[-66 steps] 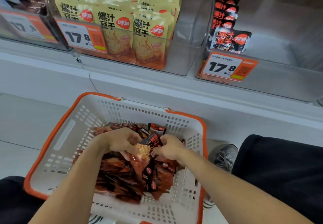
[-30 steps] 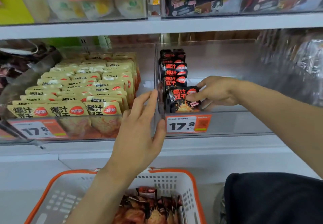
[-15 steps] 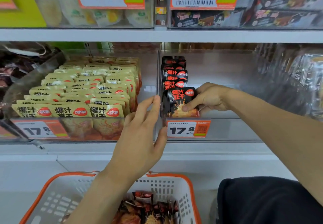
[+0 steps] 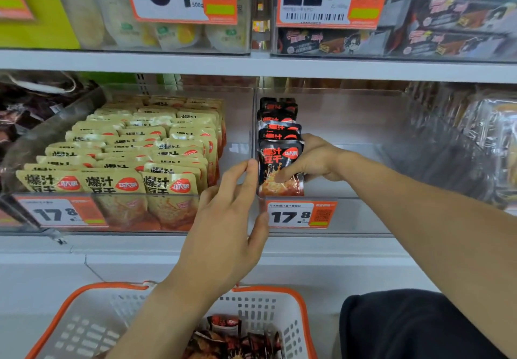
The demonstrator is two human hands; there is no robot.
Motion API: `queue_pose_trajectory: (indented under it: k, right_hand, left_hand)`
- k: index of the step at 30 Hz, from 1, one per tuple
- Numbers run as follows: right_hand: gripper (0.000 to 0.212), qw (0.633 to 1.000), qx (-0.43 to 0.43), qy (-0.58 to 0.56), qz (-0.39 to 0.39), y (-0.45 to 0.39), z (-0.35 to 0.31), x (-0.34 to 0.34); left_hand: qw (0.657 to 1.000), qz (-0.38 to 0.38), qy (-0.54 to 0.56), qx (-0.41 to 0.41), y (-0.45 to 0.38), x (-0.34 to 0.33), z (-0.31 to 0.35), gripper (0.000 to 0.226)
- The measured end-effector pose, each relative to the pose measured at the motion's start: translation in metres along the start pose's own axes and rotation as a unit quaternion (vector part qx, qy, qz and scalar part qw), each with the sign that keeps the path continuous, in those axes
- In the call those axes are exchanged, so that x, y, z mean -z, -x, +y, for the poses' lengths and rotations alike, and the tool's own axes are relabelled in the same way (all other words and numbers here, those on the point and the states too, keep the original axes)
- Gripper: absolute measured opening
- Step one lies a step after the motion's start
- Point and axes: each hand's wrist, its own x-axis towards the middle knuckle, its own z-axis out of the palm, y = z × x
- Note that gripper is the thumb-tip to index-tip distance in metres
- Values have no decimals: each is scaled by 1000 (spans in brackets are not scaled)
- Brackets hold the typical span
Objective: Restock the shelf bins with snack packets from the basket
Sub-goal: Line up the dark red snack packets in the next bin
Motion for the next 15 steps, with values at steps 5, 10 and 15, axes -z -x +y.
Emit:
queue_pose_trajectory:
  k: [5, 10, 15]
  right_hand:
    - [93, 991, 88, -45, 91, -17, 6, -1]
    - [91, 956, 182, 64, 222, -26, -4, 6]
    - [121, 964, 178, 70, 184, -31, 9, 8]
  left_hand:
    - [1000, 7, -8, 1, 0, -2, 1, 69]
    - [1000, 5, -13, -3, 0, -3, 0, 69]
    - [1000, 11, -16, -10, 0, -2, -2, 68]
